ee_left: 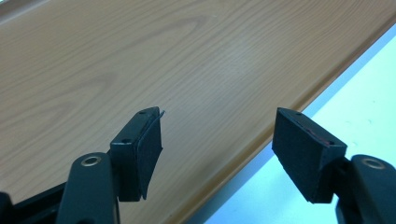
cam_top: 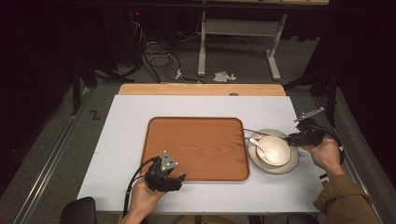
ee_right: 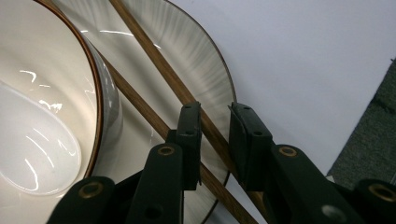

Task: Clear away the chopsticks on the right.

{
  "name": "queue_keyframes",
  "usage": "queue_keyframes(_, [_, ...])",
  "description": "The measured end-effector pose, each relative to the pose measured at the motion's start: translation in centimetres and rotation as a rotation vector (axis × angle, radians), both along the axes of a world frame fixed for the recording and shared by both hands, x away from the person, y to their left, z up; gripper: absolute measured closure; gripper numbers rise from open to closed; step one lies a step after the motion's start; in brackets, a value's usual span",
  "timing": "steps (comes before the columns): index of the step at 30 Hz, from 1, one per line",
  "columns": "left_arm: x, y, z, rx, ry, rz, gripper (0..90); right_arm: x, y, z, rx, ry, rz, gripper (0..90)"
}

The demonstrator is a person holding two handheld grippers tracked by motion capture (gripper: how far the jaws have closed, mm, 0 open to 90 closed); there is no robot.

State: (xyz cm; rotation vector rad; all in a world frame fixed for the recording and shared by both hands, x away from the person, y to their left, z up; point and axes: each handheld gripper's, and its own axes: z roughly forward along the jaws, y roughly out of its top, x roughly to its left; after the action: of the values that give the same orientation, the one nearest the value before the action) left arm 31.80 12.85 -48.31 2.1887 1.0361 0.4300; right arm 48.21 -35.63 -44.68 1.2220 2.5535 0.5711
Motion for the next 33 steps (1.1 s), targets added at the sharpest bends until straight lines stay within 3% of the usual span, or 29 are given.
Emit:
queue_keyframes(6, [-0.1, 0.2, 0.0, 0.003, -0.001, 0.006, 32.9, -0.2, 0.0, 0.1, -0.016, 0.002, 0.013, 82.9])
queue_keyframes(12, [-0.1, 0.0, -0.1, 0.005, 0.001, 0.003, 32.9, -0.2, -0.1, -0.3, -0.028, 0.005, 0.015, 80.8])
queue_keyframes(20, [-0.1, 0.0, -0.1, 0.008, 0.003, -0.001, 32.8, -0.4, 0.1, -0.4, -0.051, -0.02, 0.025, 84.8])
queue_keyframes(33, [0.0, -0.3, -0.1, 0.006, 0.005, -0.018, 32.8, -2.0, 0.0, 2.1, 0.041, -0.099, 0.022, 85.1])
